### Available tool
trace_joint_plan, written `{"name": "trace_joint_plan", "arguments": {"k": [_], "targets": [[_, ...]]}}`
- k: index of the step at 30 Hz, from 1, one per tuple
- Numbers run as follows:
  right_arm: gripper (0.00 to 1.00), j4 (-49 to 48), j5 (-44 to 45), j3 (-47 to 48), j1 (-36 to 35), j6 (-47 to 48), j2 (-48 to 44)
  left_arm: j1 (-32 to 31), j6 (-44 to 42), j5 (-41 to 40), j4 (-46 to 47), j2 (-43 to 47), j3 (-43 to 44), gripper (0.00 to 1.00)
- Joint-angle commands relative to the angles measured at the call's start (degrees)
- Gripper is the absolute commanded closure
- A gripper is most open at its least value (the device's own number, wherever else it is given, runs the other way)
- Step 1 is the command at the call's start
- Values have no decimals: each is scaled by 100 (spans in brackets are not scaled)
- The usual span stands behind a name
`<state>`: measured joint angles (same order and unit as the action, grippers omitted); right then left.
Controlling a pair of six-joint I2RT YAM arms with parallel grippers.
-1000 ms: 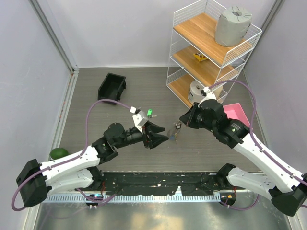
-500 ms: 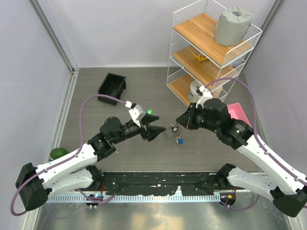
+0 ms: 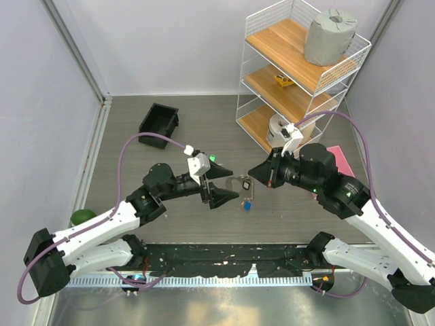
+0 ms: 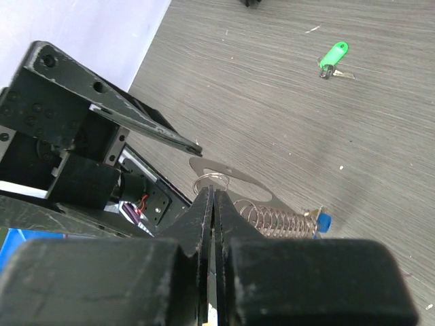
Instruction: Remove the keys from the keyring
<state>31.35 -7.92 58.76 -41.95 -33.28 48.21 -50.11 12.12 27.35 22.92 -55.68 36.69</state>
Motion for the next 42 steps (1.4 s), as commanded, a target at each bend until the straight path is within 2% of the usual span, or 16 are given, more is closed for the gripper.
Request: {"name": "trace_joint_plan", "arguments": {"k": [1, 8, 13, 17, 24, 25, 32, 38, 39, 42], "targets": [[95, -340, -183, 417, -58, 76, -136, 1, -455, 314, 328, -101, 348, 23], [95, -235, -245, 452, -85, 49, -189, 1, -1185, 384, -226, -417, 910, 22], [95, -182, -227, 461, -102, 58, -180, 1, -1186, 867, -490, -803, 1262, 25], [95, -173, -227, 496, -102, 102, -171, -8, -1116, 1175, -271, -980, 1236, 25], [95, -200, -280, 540, -102, 120, -83, -25, -1106, 1141, -218, -1217, 1192, 27], [95, -200, -280, 540, -102, 120, -75, -34, -1115, 1114, -244, -1234, 1200, 30], [95, -226, -306, 470, -102, 102, -83, -34, -1186, 1026, -341, -1349, 1253, 67], [94, -191, -254, 408, -94, 102, -110, -25, -1186, 1044, -156, -1340, 1166, 93], [92, -182, -245, 399, -102, 111, -110, -34, -1168, 1035, -121, -1340, 1148, 100], [73, -121, -140, 338, -102, 128, -179, -34, -1150, 1053, -59, -1314, 1095, 100]]}}
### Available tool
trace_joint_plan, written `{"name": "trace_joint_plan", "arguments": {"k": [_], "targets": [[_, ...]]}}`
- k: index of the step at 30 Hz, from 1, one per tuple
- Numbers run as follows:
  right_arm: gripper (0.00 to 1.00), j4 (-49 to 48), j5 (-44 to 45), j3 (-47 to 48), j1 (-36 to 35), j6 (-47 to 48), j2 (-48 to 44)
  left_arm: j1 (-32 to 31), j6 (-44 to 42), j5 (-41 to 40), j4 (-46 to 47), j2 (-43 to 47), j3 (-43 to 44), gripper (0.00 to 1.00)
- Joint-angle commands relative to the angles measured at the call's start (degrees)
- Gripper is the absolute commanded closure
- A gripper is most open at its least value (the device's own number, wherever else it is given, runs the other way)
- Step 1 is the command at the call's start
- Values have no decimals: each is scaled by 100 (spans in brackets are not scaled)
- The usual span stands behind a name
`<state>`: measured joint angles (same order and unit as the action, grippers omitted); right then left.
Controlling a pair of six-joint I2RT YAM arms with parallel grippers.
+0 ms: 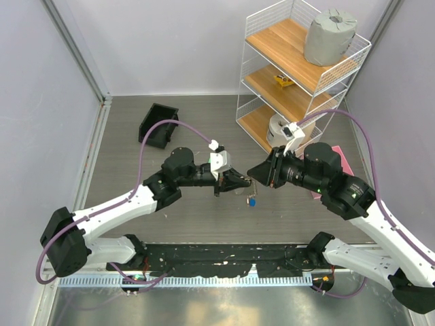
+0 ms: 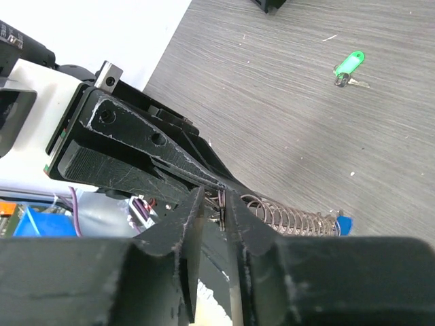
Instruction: Remove the keys from the keyring
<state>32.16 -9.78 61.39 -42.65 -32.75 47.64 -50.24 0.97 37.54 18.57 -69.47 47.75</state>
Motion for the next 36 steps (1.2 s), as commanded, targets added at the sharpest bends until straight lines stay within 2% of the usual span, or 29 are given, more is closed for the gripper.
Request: {"name": "trace_joint_plan", "arguments": {"k": [1, 6, 17, 22, 29, 36], "targets": [[64, -167, 125, 58, -41, 102, -140, -21, -10, 43, 410, 83, -46, 100], [52, 123, 415, 31, -32, 278, -299, -12, 52, 17, 437, 83, -169, 100], [52, 440, 284, -109, -32, 919, -360, -12, 201, 35, 464, 136, -169, 100], [52, 528, 108, -267, -32, 824, -755, -12, 815, -702, 305, 136, 15, 100], [54, -631, -147, -1348, -41, -98, -1485, -12, 1905, -1354, 710, -66, -81, 100], [55, -1352, -287, -1840, -41, -293, -1573, -12, 2495, -1512, 482, 100, -11, 100]]}}
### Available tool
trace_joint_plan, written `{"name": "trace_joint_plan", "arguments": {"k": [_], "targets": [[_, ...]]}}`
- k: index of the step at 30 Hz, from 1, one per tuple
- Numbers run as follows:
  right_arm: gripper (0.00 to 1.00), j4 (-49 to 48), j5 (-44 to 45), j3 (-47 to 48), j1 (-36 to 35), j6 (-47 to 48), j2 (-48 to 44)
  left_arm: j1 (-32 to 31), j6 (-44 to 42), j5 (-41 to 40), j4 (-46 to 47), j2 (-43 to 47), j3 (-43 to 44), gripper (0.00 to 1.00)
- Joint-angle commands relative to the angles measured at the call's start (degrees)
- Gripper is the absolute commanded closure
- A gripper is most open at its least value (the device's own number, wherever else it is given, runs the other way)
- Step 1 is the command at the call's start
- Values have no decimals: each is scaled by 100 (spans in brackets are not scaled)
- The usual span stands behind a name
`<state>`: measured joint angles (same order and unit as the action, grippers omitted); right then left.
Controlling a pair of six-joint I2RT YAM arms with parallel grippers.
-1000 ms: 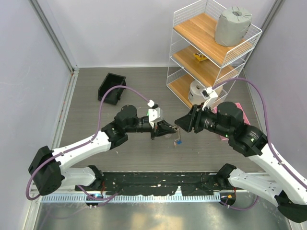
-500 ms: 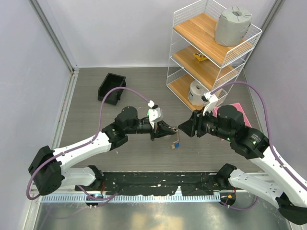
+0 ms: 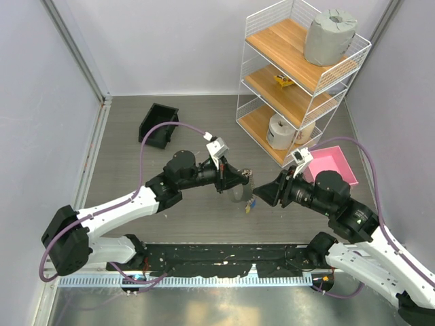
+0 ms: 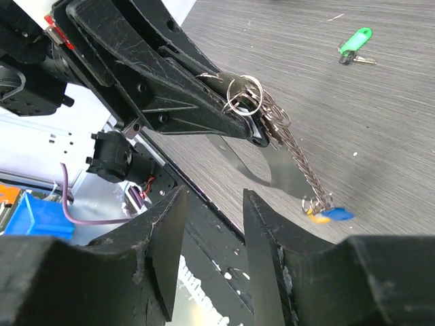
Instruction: Remove the keys from the keyring
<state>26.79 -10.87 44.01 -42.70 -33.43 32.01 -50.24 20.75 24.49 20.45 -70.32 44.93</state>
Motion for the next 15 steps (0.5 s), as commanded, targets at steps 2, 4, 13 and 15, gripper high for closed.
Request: {"name": "trace_joint_plan", "arguments": {"k": [2, 4, 13, 15], "targets": [[55, -990, -222, -208, -37, -217, 42, -12, 640, -260, 127, 256, 358, 100], [54, -1105, -222, -270, -37, -155, 77, -12, 702, -278, -66, 317, 446, 100], [46, -1272, -222, -244, -46, 12, 262, -12, 886, -85, -568, 362, 737, 100], [46, -1299, -248, -226, -46, 56, 314, -12, 930, -6, -551, 344, 737, 100]]}}
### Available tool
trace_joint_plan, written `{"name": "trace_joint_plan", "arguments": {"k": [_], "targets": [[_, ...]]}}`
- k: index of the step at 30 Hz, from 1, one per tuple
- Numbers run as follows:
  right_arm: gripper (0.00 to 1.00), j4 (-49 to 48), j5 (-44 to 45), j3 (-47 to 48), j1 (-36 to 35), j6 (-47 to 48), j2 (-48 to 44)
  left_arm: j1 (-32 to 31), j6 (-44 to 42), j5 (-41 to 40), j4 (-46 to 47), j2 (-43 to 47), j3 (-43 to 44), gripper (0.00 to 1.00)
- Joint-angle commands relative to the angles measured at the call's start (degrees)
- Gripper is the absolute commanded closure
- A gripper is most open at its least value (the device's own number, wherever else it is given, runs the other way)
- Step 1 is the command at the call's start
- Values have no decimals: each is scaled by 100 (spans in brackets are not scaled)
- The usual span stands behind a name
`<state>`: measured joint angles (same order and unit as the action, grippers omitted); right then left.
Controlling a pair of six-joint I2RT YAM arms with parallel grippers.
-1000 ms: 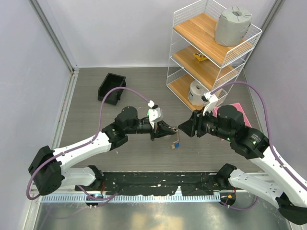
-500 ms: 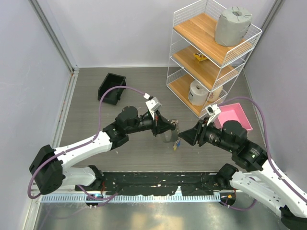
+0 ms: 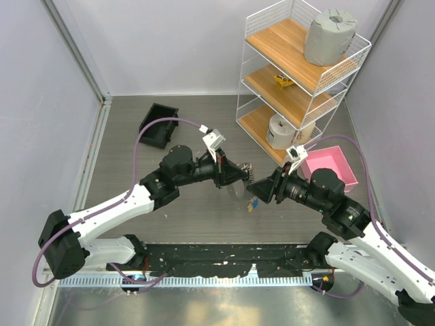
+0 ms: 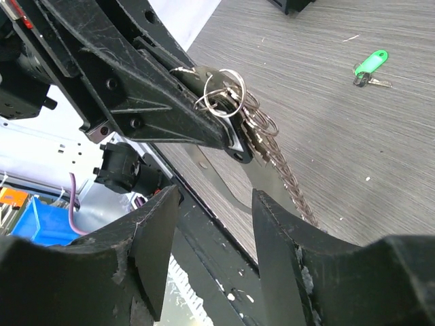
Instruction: Remove the keys from the keyring
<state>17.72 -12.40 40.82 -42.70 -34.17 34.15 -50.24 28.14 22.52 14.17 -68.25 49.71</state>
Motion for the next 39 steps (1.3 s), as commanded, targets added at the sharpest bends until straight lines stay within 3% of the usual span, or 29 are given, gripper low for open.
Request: {"name": "trace_joint_plan", "arguments": {"k": [1, 7, 18, 23, 39], "targets": [[45, -400, -104, 93, -46, 156, 109, -12, 218, 235, 85, 136, 258, 100], [41, -418, -78, 111, -46, 192, 109, -12, 350, 393, 138, 163, 249, 100], [43, 161, 379, 585, -37, 385, -207, -12, 17, 894, 393, 250, 38, 100], [43, 469, 485, 892, -37, 508, -85, -12, -116, 1534, 630, 207, 21, 100], [51, 435, -500, 1262, -46, 200, 505, -12, -748, 1967, 1000, 426, -243, 100]]}}
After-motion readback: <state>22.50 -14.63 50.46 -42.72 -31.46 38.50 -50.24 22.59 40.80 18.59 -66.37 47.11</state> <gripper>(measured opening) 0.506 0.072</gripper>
